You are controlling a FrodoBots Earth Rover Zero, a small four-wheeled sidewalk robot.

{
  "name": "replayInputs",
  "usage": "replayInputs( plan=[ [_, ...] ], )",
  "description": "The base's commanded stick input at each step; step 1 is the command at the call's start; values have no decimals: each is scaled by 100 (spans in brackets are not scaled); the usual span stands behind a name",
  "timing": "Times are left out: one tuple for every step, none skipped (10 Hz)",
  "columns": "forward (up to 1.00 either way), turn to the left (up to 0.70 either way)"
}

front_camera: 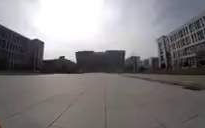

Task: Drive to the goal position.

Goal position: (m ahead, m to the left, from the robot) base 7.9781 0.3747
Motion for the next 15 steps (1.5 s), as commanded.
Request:
replayInputs(
  plan=[
    [100,0],
    [100,0],
    [100,0],
    [100,0],
    [100,0],
    [100,0],
    [100,0],
    [100,0],
    [100,0],
    [100,0],
    [100,0],
    [100,0],
    [100,0],
    [100,0],
    [100,0]
  ],
)
